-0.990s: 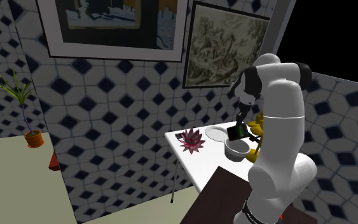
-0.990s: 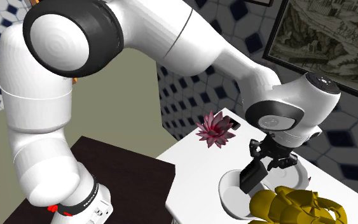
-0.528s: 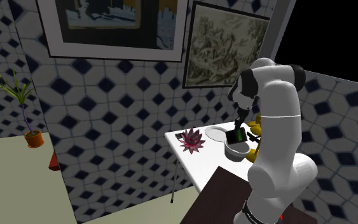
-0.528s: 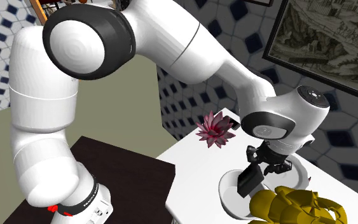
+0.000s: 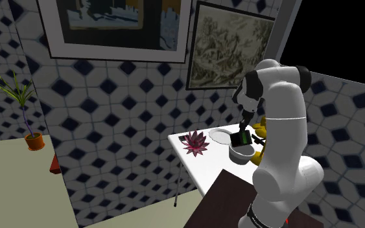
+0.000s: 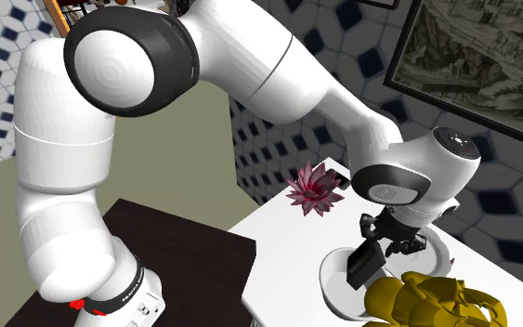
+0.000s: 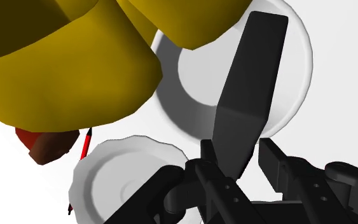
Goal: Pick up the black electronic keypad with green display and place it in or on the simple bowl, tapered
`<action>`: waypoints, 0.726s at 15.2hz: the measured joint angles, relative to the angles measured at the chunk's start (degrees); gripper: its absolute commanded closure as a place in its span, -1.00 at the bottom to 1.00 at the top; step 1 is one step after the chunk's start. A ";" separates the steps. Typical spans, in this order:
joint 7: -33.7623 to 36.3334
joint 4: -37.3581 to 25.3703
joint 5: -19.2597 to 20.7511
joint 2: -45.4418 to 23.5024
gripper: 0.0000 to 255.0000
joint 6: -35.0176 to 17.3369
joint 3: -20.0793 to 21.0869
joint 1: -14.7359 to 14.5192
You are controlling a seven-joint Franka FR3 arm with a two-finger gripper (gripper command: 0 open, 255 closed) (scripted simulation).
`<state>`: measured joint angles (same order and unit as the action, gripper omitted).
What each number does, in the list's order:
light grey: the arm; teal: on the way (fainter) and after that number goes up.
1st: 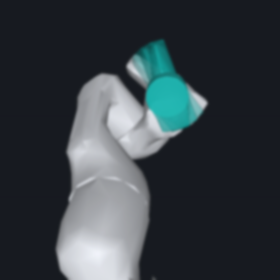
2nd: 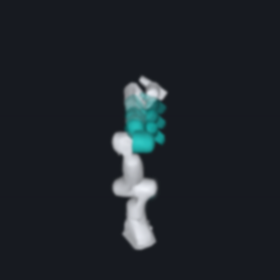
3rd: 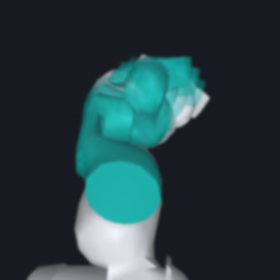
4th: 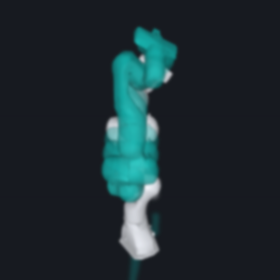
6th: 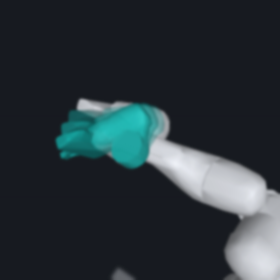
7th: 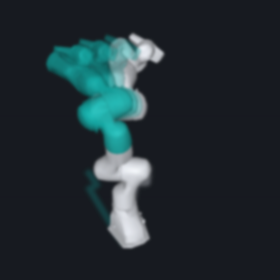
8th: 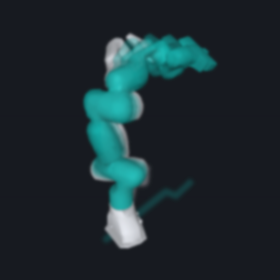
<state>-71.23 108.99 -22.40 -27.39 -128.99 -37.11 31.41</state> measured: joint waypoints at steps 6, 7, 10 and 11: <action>0.00 0.11 -0.01 0.00 -1.00 -0.03 0.06 -0.06; 0.27 0.11 0.52 0.71 -1.00 0.59 -0.32 -0.32; 1.78 -0.92 2.97 3.69 -1.00 4.00 -1.89 -1.43; 2.07 -1.29 3.32 4.06 -1.00 4.64 -2.08 -1.58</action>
<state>-69.16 107.70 -19.08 -23.33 -124.35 -39.19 29.83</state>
